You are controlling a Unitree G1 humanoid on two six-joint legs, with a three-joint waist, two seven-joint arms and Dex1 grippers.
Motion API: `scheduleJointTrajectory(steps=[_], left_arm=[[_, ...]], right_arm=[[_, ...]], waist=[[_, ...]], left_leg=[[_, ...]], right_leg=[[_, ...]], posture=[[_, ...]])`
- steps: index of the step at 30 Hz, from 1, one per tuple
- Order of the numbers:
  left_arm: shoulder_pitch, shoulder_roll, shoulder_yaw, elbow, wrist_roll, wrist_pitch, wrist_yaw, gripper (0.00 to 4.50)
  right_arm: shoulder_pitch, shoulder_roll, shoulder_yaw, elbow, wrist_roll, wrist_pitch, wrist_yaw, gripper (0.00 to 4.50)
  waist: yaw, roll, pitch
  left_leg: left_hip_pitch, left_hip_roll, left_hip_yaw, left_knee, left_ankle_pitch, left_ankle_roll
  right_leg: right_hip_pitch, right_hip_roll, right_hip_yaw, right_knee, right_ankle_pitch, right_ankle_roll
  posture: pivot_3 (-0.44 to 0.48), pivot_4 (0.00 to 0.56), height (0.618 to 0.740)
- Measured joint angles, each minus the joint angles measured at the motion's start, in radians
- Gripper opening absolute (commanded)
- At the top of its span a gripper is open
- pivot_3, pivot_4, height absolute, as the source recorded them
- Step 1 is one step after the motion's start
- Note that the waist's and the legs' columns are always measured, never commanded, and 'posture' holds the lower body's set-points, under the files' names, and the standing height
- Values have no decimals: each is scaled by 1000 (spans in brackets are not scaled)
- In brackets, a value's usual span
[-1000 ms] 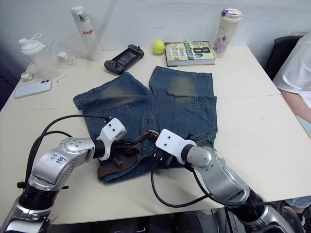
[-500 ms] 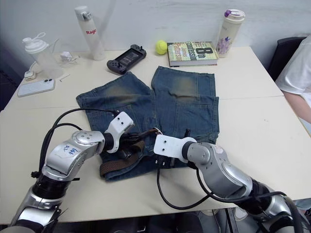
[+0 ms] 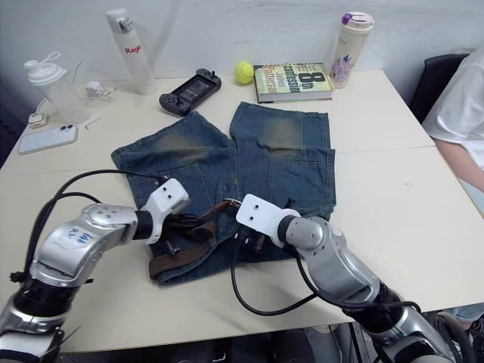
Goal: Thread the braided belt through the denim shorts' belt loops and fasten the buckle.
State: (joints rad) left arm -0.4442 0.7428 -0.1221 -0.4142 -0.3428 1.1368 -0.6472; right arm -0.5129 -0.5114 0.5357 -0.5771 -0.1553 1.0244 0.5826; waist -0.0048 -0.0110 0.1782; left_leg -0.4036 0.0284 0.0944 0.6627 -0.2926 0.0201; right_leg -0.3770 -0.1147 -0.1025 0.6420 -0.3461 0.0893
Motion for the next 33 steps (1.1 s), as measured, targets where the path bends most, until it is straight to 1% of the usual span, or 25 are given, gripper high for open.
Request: scheduleJointTrajectory(steps=[6,13,16,24,33], left_arm=[[22,20,12,-16,-42,34,-15,0],[5,0,-5,-16,-52,34,-3,0],[-15,-24,-8,-11,-51,34,13,0],[-17,-26,-14,-3,-45,54,52,0],[-20,-64,5,-19,-55,141,106,0]], right_arm=[[1,30,-2,1,-1,11,-33,16],[-11,44,1,1,-3,23,-51,16],[-16,34,7,0,-3,23,-50,16],[-26,23,30,-10,-9,29,-51,16],[-47,23,51,-18,-28,47,-58,16]], waist=[[0,0,0],[0,0,0],[1,0,0],[0,0,0],[1,0,0]], left_leg=[[0,0,0,0,0,0],[0,0,0,0,0,0],[0,0,0,0,0,0],[0,0,0,0,0,0],[0,0,0,0,0,0]], right_leg=[[0,0,0,0,0,0],[0,0,0,0,0,0],[0,0,0,0,0,0],[0,0,0,0,0,0],[0,0,0,0,0,0]], posture=[[0,150,740],[0,150,740],[0,150,740],[0,150,740],[0,150,740]])
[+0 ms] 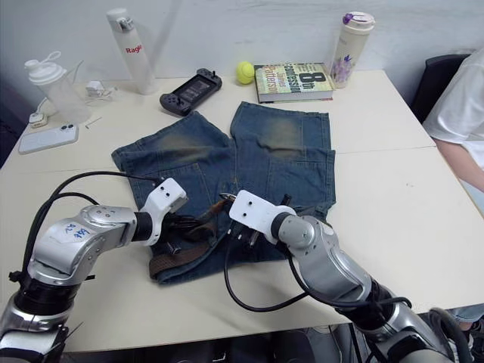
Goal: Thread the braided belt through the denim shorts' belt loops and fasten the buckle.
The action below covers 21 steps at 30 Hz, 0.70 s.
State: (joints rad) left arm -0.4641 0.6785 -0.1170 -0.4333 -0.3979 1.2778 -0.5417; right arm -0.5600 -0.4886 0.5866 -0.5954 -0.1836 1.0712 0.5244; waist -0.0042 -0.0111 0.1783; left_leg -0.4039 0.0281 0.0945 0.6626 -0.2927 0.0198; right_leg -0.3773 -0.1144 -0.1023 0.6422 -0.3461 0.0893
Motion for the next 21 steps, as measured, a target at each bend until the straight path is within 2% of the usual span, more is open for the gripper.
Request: scheduleJointTrajectory(steps=[10,21], left_arm=[[-41,-65,-2,1,2,71,63,0],[-81,-151,-11,35,31,66,139,0]], right_arm=[[-14,-14,36,-26,-21,14,1,16],[-13,-15,39,-30,-19,29,14,16]], waist=[[3,0,0],[3,0,0]], left_leg=[[0,-1,0,0,0,0],[0,-1,0,1,0,0]], right_leg=[[0,0,0,1,0,0],[0,0,0,1,0,0]], posture=[[0,150,740],[0,150,740]])
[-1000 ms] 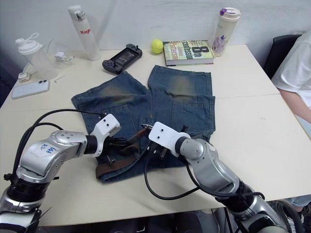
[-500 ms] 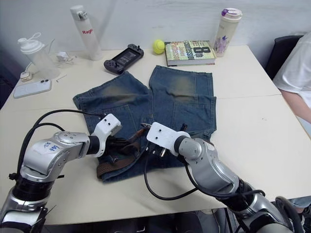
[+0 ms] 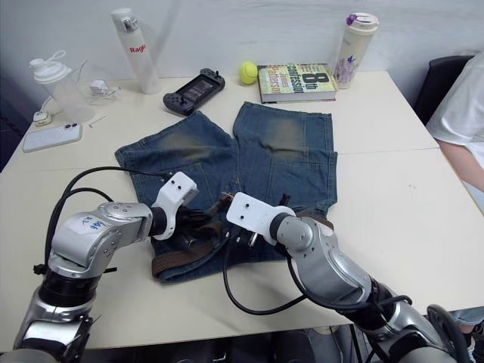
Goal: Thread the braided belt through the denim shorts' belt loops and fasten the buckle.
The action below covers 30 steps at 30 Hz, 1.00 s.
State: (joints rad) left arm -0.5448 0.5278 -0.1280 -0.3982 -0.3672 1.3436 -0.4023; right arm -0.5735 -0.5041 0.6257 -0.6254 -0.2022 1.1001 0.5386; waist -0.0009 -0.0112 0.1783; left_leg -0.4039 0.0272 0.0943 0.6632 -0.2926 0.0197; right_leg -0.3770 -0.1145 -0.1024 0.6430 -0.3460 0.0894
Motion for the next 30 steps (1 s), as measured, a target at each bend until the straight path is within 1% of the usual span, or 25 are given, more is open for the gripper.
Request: scheduleJointTrajectory(steps=[5,8,10,13,17,24,26,30], left_arm=[[-11,-7,-32,14,23,-39,15,0],[-17,-14,-52,23,60,-91,34,0],[-17,5,-82,22,90,-167,29,0],[22,2,-86,18,100,-268,4,0],[74,-82,-25,20,90,-314,1,0],[119,-164,62,32,84,-347,2,0],[127,-162,67,41,84,-375,-9,0],[181,-126,66,49,85,-441,-50,0]], right_arm=[[-3,-25,11,-1,0,-4,20,16],[-7,-35,18,-1,2,-4,40,16],[-6,-31,8,-1,17,1,48,16],[-1,-13,-13,-1,36,16,54,16],[5,8,-45,5,44,16,53,16],[8,20,-68,12,47,-6,50,16],[12,38,-90,13,55,-8,50,16],[50,94,-156,14,92,-6,47,16]], waist=[[0,0,0],[-1,0,0],[-1,0,0],[-3,0,0],[-1,0,0],[-1,0,0],[-1,0,0],[-4,0,0]], left_leg=[[0,0,0,0,0,0],[0,0,0,0,0,0],[0,0,0,0,0,0],[0,1,0,0,0,0],[-1,1,0,0,0,0],[-1,1,0,0,0,0],[0,1,0,0,0,0],[0,1,0,-1,0,0]], right_leg=[[0,0,0,0,0,0],[0,0,0,0,0,0],[0,0,0,-1,0,0],[0,0,0,-1,0,0],[0,0,0,-1,0,0],[0,0,0,0,0,0],[0,0,-1,0,0,0],[0,0,0,-1,0,0]], posture=[[0,150,740],[0,150,740],[0,150,740],[0,150,740],[0,150,740],[0,150,740],[0,150,740],[0,150,740]])
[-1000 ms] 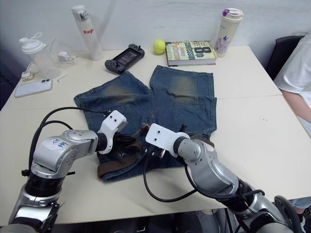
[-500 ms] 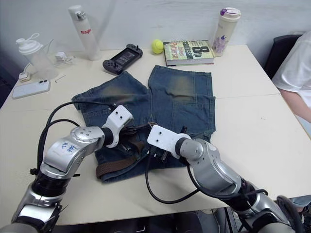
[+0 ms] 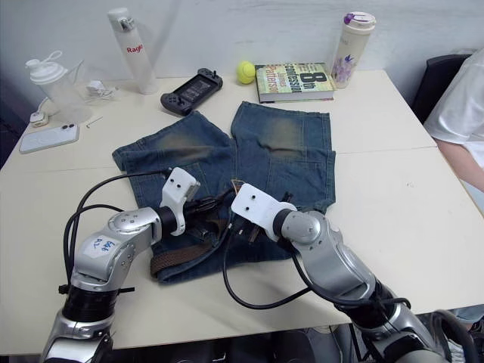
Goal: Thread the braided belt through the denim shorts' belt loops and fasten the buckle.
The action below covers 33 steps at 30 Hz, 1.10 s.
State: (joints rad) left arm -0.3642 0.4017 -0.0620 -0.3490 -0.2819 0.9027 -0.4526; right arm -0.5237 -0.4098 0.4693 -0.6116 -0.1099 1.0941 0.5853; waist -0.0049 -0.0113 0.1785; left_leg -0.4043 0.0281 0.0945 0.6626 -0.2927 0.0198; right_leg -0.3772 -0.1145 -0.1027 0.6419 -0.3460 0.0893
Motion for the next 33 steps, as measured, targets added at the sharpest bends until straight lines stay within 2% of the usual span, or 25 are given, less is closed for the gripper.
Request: scheduleJointTrajectory(steps=[8,13,18,33], left_arm=[[14,13,-8,3,1,-42,-23,0],[20,12,-3,3,1,-43,-23,0],[31,15,9,3,-1,-49,-32,0],[49,38,3,-3,-1,-80,-50,0]], right_arm=[[17,16,-66,1,64,5,0,15],[53,58,-148,1,150,21,8,13],[65,49,-207,12,217,20,23,13],[78,54,-242,29,326,25,0,13]], waist=[[1,0,0],[1,0,0],[1,0,0],[1,0,0]], left_leg=[[0,0,0,0,0,0],[0,0,0,0,0,0],[0,0,0,0,0,0],[0,0,0,0,0,0]], right_leg=[[0,0,0,0,0,0],[0,0,0,0,0,0],[0,0,0,0,0,0],[0,-1,0,0,0,0]], posture=[[0,150,740],[0,150,740],[0,150,740],[0,150,740]])
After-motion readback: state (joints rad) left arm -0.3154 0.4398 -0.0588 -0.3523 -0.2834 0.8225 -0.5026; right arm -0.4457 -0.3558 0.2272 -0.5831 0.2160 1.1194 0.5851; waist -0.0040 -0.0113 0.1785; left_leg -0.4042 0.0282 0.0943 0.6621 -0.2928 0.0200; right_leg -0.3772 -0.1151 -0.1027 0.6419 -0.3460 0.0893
